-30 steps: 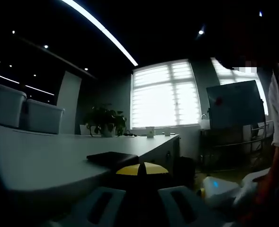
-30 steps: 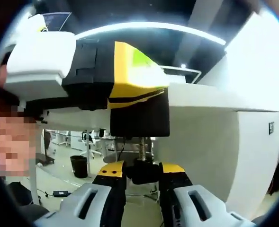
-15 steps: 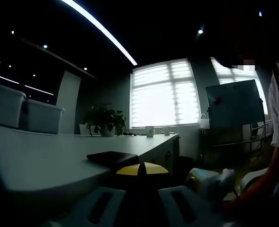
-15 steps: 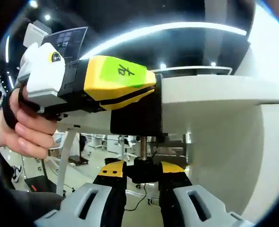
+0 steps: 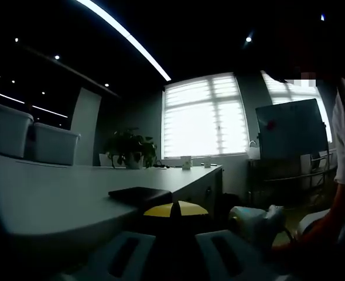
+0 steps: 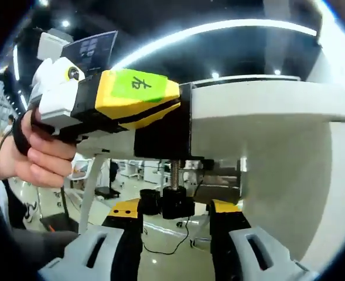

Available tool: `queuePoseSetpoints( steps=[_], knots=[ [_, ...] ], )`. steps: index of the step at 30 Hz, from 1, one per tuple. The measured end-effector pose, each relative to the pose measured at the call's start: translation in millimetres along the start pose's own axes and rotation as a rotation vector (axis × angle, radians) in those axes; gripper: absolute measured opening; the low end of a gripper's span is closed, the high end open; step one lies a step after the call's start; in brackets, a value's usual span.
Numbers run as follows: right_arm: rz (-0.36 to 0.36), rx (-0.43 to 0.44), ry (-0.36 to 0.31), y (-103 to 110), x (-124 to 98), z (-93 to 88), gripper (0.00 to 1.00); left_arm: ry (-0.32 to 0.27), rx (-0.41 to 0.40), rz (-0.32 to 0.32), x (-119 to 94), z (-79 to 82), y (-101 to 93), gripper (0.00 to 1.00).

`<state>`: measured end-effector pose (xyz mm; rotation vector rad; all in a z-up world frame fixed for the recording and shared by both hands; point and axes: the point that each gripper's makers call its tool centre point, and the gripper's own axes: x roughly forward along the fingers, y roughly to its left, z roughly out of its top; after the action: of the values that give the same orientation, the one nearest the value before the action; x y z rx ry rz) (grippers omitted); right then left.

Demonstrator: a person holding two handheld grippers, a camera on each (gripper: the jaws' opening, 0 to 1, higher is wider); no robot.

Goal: Clamp the fixed fixture on the desktop, loosen the retaining clip, secure it to the edge of the desk, and tighten the retaining clip.

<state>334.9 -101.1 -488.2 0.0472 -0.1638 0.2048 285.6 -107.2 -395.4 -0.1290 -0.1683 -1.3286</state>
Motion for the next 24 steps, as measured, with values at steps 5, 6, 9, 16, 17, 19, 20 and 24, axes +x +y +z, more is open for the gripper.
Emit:
queuePoseSetpoints(
  steps=[5,6,9,16,17,19,20,24],
  knots=[
    [-0.274,0.140,-0.001,1.8,-29.2,2.8,0.52,-0.001,-0.001,-0.004,-0.2,-0.1,-0.5,0.01],
    [-0.291,0.052,0.013,3.9,-29.0,4.4,0.51,-0.006,-0.019,-0.005,-0.5,0.5,0.0,0.01],
    [-0.312,-0.051,0.008,8.9,-22.8,10.1,0.51,-0.016,-0.035,-0.003,-1.0,2.4,0.7,0.01],
    [-0.345,-0.007,0.028,0.5,-5.2,4.8,0.42,-0.020,-0.019,0.003,-1.2,2.4,0.4,0.01],
    [-0.346,-0.009,0.030,0.4,-2.5,5.2,0.39,-0.020,-0.018,0.003,-1.3,2.5,0.4,0.01],
    [-0.368,-0.058,0.040,-3.5,-1.6,7.7,0.32,-0.017,-0.017,0.002,-1.4,2.4,0.1,0.01],
    [-0.369,-0.056,0.035,-4.4,-1.0,8.9,0.32,-0.017,-0.018,0.001,-1.5,2.3,0.1,0.01],
    [-0.367,-0.058,0.054,-6.3,1.0,5.9,0.27,-0.017,-0.023,-0.003,-1.6,2.6,0.0,0.01]
  ],
)
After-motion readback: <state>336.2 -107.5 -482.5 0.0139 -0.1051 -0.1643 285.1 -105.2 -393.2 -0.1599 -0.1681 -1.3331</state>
